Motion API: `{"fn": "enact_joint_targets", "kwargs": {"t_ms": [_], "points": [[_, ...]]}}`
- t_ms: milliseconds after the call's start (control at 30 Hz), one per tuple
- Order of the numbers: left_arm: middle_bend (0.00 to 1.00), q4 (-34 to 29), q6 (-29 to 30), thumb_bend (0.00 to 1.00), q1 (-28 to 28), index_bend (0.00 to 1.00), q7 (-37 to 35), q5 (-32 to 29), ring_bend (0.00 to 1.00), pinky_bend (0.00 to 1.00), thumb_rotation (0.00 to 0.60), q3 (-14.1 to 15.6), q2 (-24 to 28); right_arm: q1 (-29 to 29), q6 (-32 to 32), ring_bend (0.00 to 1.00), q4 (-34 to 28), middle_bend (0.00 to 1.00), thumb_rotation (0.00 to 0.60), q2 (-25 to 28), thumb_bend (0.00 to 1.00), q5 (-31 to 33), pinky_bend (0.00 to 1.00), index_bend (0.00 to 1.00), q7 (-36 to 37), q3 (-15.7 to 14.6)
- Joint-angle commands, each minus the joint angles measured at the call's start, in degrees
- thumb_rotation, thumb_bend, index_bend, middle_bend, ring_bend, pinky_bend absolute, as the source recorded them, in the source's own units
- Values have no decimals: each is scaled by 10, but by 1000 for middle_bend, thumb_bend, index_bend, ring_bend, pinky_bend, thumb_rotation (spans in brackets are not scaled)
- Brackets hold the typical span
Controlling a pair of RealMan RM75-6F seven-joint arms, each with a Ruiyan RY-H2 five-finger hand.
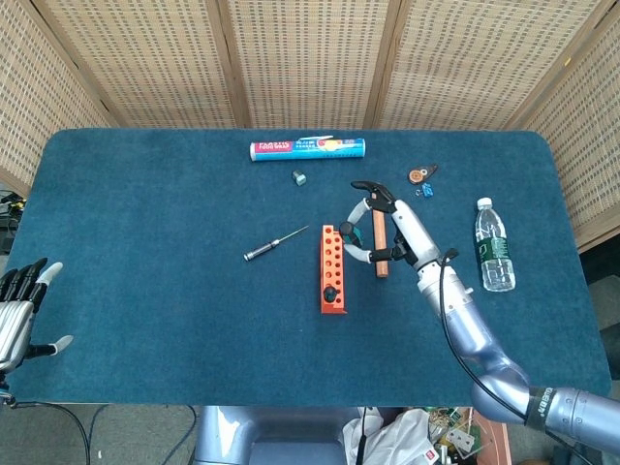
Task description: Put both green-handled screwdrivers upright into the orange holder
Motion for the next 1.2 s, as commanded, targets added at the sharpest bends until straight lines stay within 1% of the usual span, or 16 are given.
{"fn": "enact_joint_targets", "kwargs": {"t_ms": [33, 200, 400, 600, 800, 1200], "points": [[0, 0, -2, 0, -1, 0, 2, -2, 0, 0, 600, 0, -1, 6, -18, 0, 18, 129, 600, -18, 335, 1, 0, 657, 38, 5], [0, -1, -1, 0, -2, 0, 6, -3, 0, 0, 600, 0, -2, 9, -30, 0, 55, 136, 600, -48, 334, -24, 0, 658, 85, 0], [0, -2, 1, 0, -2, 0, 9, -2, 0, 0, 600, 1, -3, 10, -29, 0, 85, 140, 600, -80, 334, -41, 0, 660, 141, 5], [0, -3, 1, 0, -3, 0, 14, -1, 0, 0, 600, 2, -5, 17, -30, 0, 104, 145, 600, -101, 334, -41, 0, 662, 168, 12], [0, -3, -2, 0, -4, 0, 20, -6, 0, 0, 600, 1, -7, 32, -29, 0, 108, 151, 600, -115, 334, -32, 0, 662, 158, 17], [0, -1, 0, 0, -3, 0, 9, -8, 0, 0, 600, 0, -3, 60, -33, 0, 133, 153, 600, -146, 334, 3, 0, 662, 108, 8]]}}
